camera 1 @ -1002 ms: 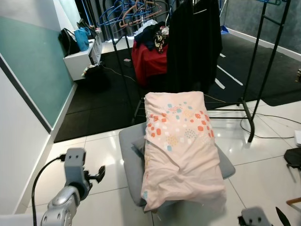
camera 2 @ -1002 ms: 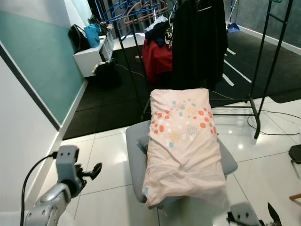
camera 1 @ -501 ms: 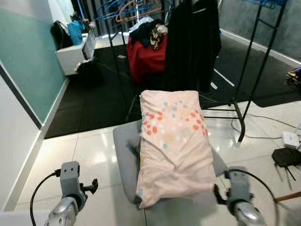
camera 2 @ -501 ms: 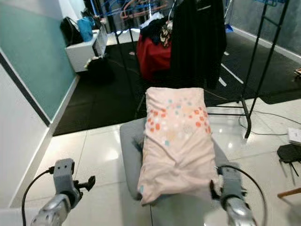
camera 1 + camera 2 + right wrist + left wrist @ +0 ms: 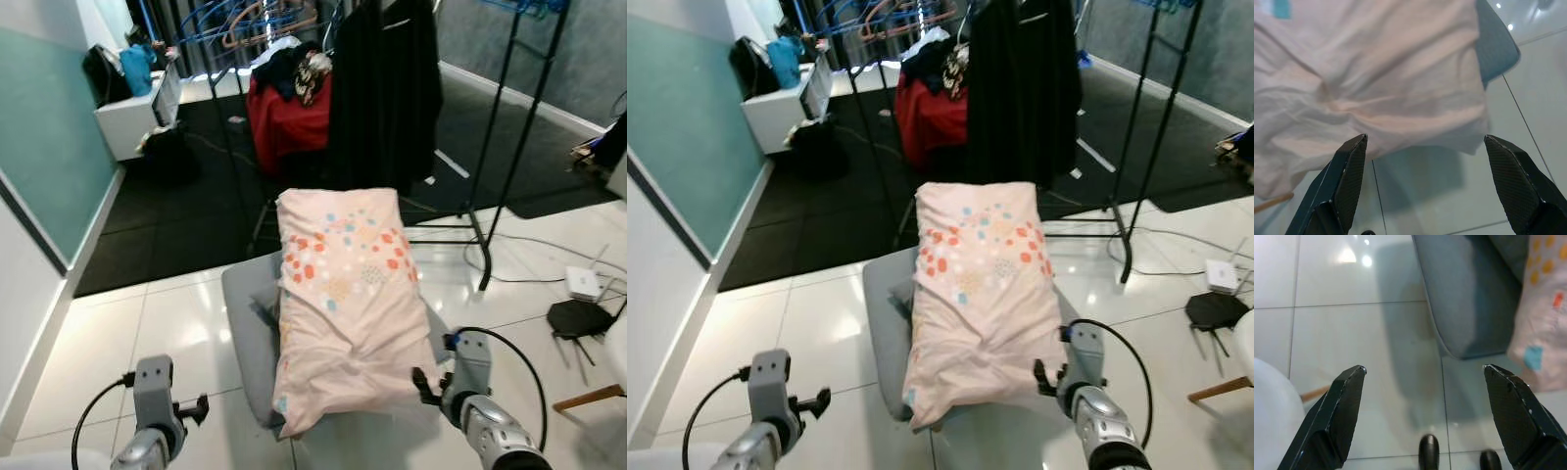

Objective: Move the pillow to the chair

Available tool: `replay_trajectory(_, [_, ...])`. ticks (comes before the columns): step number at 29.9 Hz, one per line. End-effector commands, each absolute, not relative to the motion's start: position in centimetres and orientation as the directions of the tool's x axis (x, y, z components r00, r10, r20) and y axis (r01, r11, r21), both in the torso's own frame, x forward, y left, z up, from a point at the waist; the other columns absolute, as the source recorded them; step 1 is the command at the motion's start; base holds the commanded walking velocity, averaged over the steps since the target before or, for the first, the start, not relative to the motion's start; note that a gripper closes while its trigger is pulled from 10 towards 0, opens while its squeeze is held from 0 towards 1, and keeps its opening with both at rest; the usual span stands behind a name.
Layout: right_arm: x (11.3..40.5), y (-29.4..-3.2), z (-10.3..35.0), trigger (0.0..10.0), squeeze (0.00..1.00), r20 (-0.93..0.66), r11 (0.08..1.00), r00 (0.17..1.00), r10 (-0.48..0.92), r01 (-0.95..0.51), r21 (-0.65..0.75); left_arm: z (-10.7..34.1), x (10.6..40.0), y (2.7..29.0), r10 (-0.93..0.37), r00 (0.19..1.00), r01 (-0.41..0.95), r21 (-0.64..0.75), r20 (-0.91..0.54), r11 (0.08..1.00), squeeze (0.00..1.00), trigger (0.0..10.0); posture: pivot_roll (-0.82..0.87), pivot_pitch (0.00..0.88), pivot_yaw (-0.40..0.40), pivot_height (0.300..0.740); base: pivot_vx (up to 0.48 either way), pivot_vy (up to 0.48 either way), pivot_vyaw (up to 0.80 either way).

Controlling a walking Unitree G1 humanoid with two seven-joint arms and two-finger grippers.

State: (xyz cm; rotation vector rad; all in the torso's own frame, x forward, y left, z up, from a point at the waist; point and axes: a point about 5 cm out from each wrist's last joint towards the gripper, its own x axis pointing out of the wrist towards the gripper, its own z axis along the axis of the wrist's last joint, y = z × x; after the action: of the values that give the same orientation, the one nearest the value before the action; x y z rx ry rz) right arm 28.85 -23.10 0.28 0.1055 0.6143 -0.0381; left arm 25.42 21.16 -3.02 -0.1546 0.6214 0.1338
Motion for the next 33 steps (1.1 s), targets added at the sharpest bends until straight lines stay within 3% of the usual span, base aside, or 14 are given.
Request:
replay_trajectory(1, [29.1,-22.2,0.1,10.0,0.0,-0.583,0.995,0.812,0.02,0.043,0.093,-3.1,25.1,22.1,0.114,0.797,-0.19,-0.066,-0.593,0.98,0.0,10.0,-0.22,0.012,0.066,0.74,0.0,0.0,0.8])
replay_trajectory(18, [30.2,-22.1,1.0,10.0,0.0,-0.545,0.988,0.837,0.045,0.043,0.148,-4.4,23.8,21.5,0.025,0.763,-0.12,-0.104,-0.646,0.987,0.0,10.0,-0.21,0.04,0.077,0.74,0.0,0.0,0.79])
replay_trajectory(25, [30.8,-21.8,1.6,10.0,0.0,-0.516,0.984,0.856,0.028,0.067,0.164,-4.7,23.3,21.9,0.023,0.746,-0.13,-0.112,-0.665,0.985,0.0,10.0,-0.19,0.013,0.086,0.74,0.0,0.0,0.79])
replay_trajectory(28, [31.4,-21.8,2.1,10.0,0.0,-0.499,0.958,0.866,-0.028,0.166,0.233,-5.0,22.9,22.2,0.039,0.723,-0.142,-0.093,-0.69,0.986,0.0,10.0,-0.19,0.01,0.085,0.74,0.0,-0.46,0.0])
replay_trajectory(33, [31.4,-21.9,2.1,10.0,0.0,-0.508,0.966,0.861,-0.037,0.161,0.201,-5.2,22.8,22.0,0.046,0.712,-0.152,-0.089,-0.701,0.984,0.0,10.0,-0.19,0.002,0.08,0.74,0.0,-0.283,0.0])
